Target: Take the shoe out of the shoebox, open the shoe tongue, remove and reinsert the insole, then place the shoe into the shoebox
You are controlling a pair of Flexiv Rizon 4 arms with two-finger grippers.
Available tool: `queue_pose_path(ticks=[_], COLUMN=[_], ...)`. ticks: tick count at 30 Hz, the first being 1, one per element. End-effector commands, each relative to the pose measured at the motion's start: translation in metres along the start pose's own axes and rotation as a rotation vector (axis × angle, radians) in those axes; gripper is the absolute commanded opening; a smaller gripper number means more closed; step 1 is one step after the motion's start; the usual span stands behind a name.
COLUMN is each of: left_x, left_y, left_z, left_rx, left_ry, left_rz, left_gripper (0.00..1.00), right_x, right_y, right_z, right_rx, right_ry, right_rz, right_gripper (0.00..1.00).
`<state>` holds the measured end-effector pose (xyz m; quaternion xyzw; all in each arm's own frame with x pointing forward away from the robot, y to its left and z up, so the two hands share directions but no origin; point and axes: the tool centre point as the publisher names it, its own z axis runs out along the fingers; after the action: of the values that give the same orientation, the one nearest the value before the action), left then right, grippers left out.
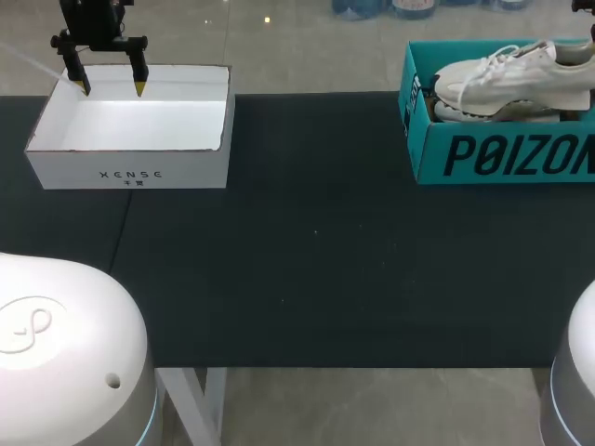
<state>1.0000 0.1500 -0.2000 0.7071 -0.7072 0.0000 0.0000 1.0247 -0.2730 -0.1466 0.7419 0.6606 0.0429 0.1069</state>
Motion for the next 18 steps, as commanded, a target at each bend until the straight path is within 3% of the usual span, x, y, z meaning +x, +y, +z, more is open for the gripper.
queue_pose_path(ticks=[1,13,18], left_x=[0.000,0.000,0.000], left_y=[0.000,0.000,0.000], left_z=[0.000,0.000,0.000], left_rx=[0.000,0.000,0.000], left_ry=[0.000,0.000,0.000], left_rz=[0.000,0.000,0.000], left_gripper=[1.00,1.00,1.00], right_x=[0.005,0.023,0.035], right_y=[-0.055,-0.145,-0.175], right_z=[-0.013,0.000,0.002], right_rx=[-0.067,-0.026,-0.033], right_ry=[-0.002,-0.033,-0.017], right_rz=[0.003,-0.019,-0.007], right_gripper=[0.00,0.00,0.00])
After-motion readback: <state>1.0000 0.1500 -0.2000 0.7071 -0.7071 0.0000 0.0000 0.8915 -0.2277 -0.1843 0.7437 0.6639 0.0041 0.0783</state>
